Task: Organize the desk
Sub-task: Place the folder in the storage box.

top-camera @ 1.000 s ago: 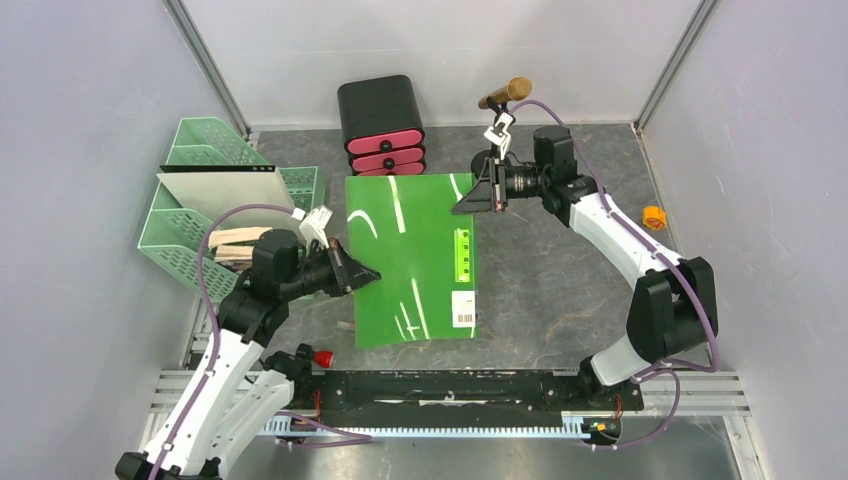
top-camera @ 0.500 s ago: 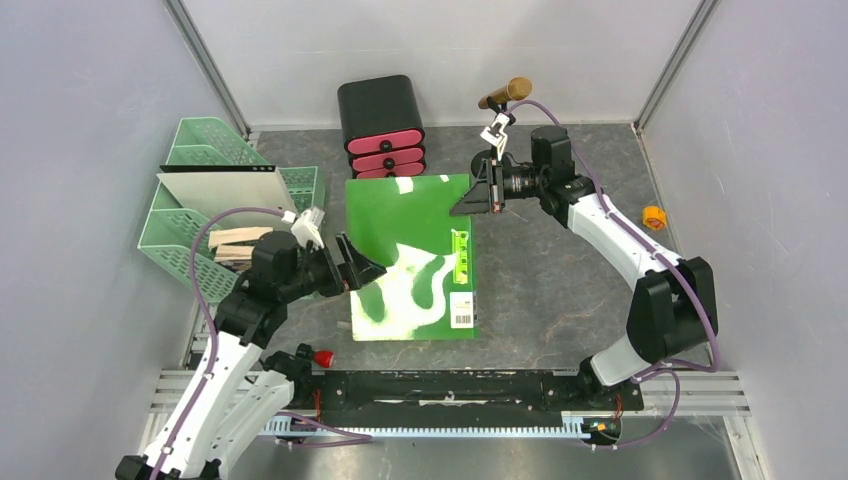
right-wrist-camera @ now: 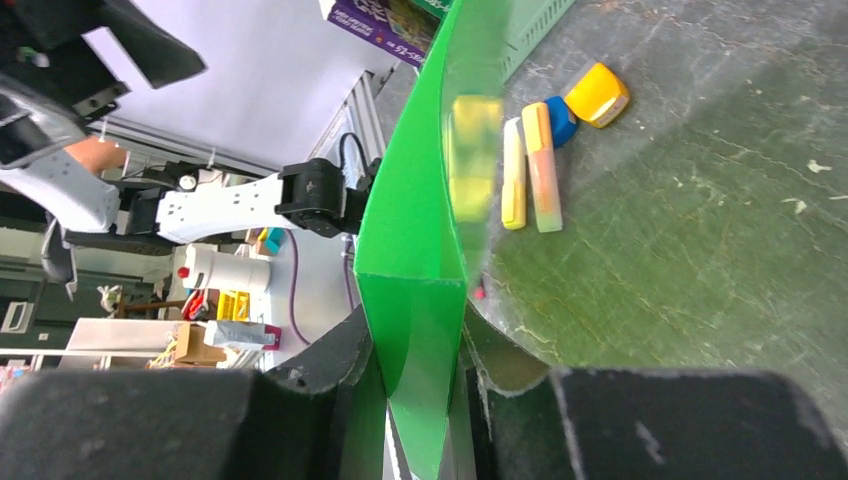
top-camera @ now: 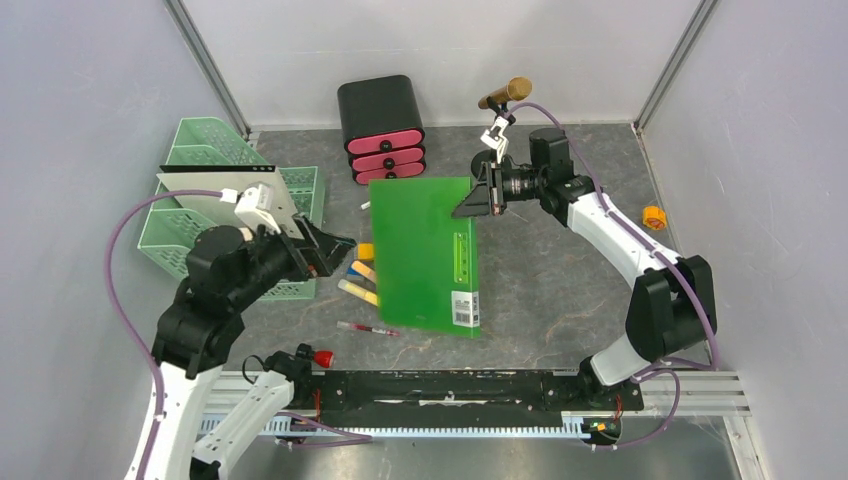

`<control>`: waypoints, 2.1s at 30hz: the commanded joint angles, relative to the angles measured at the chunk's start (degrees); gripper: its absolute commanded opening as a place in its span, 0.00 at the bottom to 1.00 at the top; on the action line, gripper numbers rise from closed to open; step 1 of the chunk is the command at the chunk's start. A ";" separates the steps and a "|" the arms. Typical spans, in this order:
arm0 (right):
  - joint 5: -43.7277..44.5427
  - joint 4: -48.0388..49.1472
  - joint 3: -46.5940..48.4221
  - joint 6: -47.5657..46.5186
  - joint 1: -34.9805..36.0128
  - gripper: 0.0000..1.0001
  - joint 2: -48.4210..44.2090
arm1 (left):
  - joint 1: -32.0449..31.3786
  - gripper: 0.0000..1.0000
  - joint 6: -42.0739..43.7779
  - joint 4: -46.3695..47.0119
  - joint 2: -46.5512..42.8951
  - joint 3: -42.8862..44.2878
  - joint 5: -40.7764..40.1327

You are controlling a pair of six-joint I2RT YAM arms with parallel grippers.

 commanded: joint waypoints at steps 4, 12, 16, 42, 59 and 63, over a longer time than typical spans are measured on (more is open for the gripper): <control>3.91 -10.30 10.58 -9.77 0.51 0.00 3.65 | 0.18 1.00 5.52 -12.33 0.93 6.03 -12.36; 9.02 -23.28 31.33 -17.20 2.07 0.00 13.71 | 0.13 1.00 5.87 -16.82 2.03 4.57 -13.80; 12.35 -27.10 40.19 -20.17 2.18 0.00 16.87 | 0.13 1.00 5.20 -19.66 1.17 4.05 -19.67; 9.49 18.77 26.68 -1.19 -0.31 0.00 7.26 | 0.13 1.00 2.89 -15.05 1.97 2.65 -10.12; 14.85 10.26 18.53 -9.76 -1.69 0.00 3.25 | 0.15 1.00 -5.65 -11.50 12.51 15.72 5.78; 20.53 2.40 18.45 -22.54 1.36 0.00 1.32 | 0.13 1.00 -7.78 -8.02 11.52 15.19 5.56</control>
